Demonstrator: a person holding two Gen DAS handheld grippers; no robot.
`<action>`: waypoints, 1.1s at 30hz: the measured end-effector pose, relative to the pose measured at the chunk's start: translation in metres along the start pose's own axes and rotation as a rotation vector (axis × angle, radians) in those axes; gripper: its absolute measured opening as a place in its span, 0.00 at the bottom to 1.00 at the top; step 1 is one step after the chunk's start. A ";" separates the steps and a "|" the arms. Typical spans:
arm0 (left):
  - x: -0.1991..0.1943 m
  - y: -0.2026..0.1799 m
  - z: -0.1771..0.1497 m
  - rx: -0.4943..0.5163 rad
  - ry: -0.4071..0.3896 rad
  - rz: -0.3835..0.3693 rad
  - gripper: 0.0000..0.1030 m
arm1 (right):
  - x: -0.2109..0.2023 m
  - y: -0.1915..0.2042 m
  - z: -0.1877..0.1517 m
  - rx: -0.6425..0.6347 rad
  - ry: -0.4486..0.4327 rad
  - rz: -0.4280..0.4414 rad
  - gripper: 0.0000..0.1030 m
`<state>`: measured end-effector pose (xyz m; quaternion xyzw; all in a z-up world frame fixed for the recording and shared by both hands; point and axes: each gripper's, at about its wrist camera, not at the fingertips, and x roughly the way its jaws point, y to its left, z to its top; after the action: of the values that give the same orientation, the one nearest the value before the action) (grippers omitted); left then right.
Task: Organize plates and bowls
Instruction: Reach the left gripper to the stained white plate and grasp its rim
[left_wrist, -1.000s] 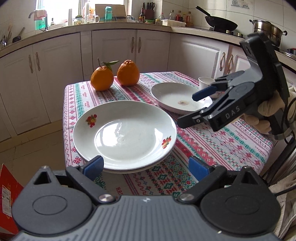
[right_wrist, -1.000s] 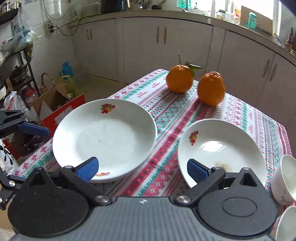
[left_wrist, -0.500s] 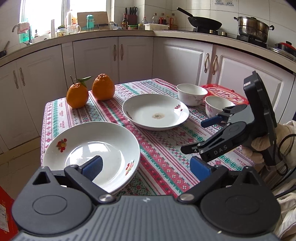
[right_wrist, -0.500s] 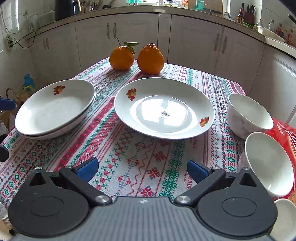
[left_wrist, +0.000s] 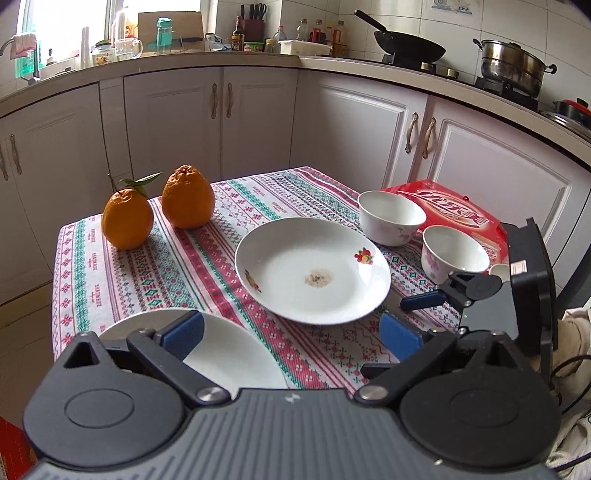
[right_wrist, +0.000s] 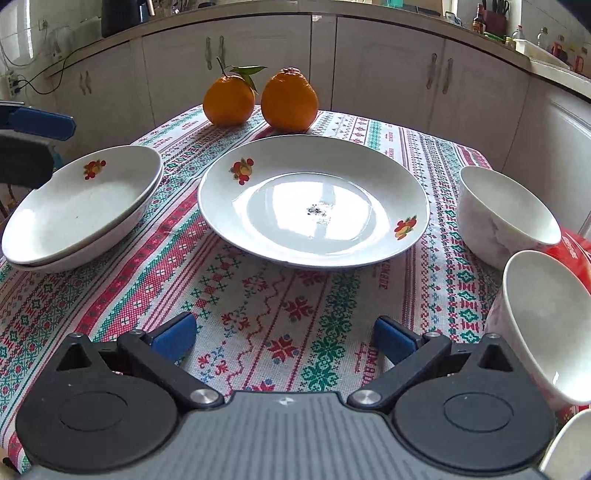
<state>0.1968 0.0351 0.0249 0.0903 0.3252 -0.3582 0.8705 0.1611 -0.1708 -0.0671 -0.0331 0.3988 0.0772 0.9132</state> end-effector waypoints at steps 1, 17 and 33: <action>0.006 0.000 0.006 0.013 0.002 -0.002 0.98 | 0.001 -0.001 0.001 0.006 -0.003 -0.006 1.00; 0.117 -0.005 0.074 0.195 0.128 -0.053 0.98 | 0.020 -0.013 0.020 0.027 -0.013 -0.026 1.00; 0.201 0.013 0.088 0.207 0.310 -0.103 0.88 | 0.018 -0.012 0.015 0.019 -0.047 -0.024 1.00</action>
<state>0.3564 -0.1034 -0.0353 0.2168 0.4210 -0.4158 0.7764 0.1861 -0.1785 -0.0697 -0.0273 0.3774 0.0632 0.9235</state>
